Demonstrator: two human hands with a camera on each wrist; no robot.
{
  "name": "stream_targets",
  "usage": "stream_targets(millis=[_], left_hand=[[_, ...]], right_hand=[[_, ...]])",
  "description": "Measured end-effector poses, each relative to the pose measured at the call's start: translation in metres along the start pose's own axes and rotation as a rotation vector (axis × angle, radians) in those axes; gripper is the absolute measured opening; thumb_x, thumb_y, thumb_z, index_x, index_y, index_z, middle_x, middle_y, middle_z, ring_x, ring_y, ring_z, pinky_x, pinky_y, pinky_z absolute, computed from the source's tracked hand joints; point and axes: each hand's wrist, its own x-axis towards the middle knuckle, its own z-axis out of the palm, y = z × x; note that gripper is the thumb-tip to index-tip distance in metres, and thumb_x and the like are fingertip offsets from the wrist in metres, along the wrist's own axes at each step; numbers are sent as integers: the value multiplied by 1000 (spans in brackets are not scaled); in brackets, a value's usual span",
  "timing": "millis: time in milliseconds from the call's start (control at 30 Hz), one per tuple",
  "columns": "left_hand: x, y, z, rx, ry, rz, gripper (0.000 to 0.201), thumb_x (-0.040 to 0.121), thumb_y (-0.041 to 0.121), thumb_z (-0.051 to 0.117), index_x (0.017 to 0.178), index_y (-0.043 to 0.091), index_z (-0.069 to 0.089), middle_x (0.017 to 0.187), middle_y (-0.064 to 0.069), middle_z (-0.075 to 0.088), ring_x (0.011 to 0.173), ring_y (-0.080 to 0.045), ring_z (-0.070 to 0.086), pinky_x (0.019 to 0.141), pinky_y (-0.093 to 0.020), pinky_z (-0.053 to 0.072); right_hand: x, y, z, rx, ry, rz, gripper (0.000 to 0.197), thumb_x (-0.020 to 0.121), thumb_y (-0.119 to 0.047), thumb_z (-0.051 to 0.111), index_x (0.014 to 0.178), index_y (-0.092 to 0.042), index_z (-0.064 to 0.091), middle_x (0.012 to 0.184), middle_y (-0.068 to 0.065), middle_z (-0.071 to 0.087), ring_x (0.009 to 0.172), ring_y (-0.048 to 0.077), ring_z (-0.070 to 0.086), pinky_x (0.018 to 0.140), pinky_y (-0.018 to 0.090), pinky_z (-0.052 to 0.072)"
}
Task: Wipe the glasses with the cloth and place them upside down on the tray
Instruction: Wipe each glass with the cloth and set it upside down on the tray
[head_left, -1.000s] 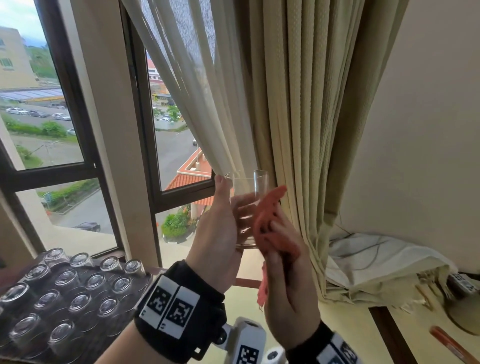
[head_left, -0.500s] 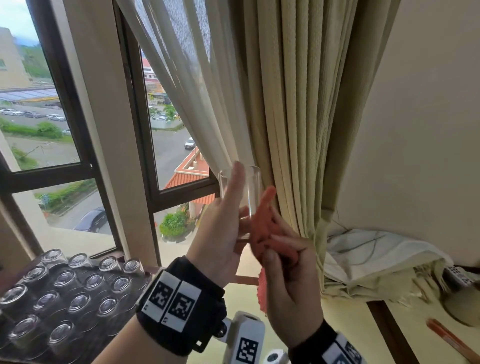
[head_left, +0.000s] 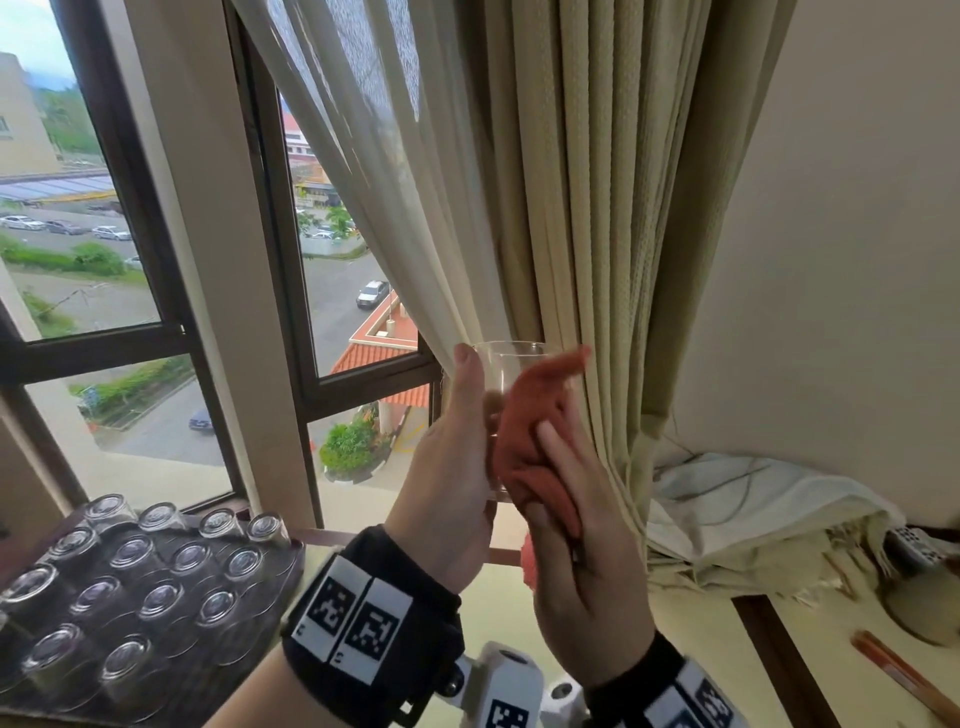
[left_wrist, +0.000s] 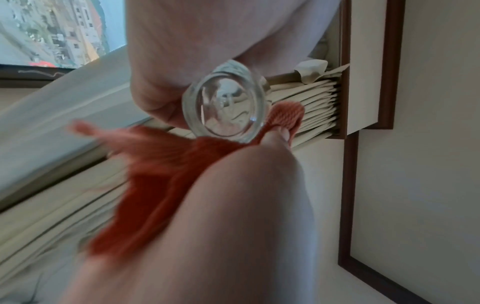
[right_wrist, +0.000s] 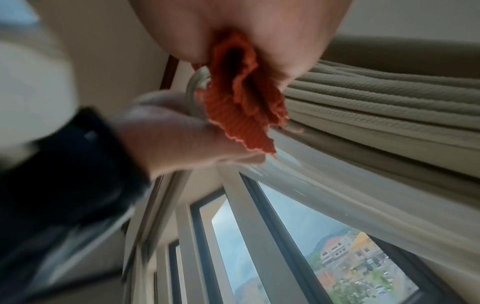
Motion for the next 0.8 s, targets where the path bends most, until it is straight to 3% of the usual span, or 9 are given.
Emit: stream_targets(millis=[67,133,233,333,433,500,600,700,800], left_hand=[[1,-2,-2,35,21,10,84,99,76,37,113,3,77,103,-20,79,99,-36,77,92,-48,61],[2,-7,0,36,13,-10,85,97,80,38,111,6,78,100,-15,75,90,-31,72,87,-48,59],[-1,-9,6,-3,-10,-42,85,96,80,41,117,6,76,101,-12,74,84,-25,70,80,-45,58],[-2,-3,6,-37,-12,-21,78,99,75,39,111,10,80,108,-16,81,96,-32,77,90,-46,59],[3,1,-6,-72,8,15,81,93,76,46,112,4,78,109,-22,79,98,-35,77,95,-48,59],[5,2,-11,-75,33,29,80,93,77,46,105,4,76,100,-20,77,88,-30,74,86,-45,58],[2,-2,-8,-12,38,46,88,96,81,39,114,2,74,96,-16,72,85,-29,69,84,-51,60],[-3,-7,-1,22,3,13,89,97,81,36,116,3,75,98,-14,75,84,-30,73,79,-46,60],[-6,-6,4,3,-4,-20,86,93,83,37,111,11,81,109,-17,80,98,-35,78,91,-50,59]], right_hand=[[0,-2,2,93,60,141,49,106,-22,44,155,-24,47,164,7,44,147,31,48,120,47,42],[17,-8,0,200,113,299,45,107,-37,41,152,-36,48,149,-10,59,130,29,63,105,58,54],[41,-10,-7,211,153,326,45,106,-42,44,150,-35,50,149,-16,56,133,23,61,99,59,57],[35,-14,-6,126,68,126,44,106,-24,48,149,-16,52,167,-2,39,149,23,46,115,49,47],[0,-10,4,91,-8,39,44,105,-10,46,148,-6,50,169,10,34,156,25,35,124,36,36],[-14,-11,9,168,0,114,48,107,-14,44,155,-20,46,165,4,43,151,19,43,120,31,40],[4,-16,8,309,87,326,41,113,-23,41,153,-33,45,138,-21,64,121,-5,63,102,26,55],[35,-15,-4,299,146,359,46,110,-33,41,156,-29,46,150,-15,57,138,12,57,111,50,51],[37,-18,-6,240,52,207,49,109,-27,42,158,-23,44,166,-5,40,150,23,44,118,53,44]])
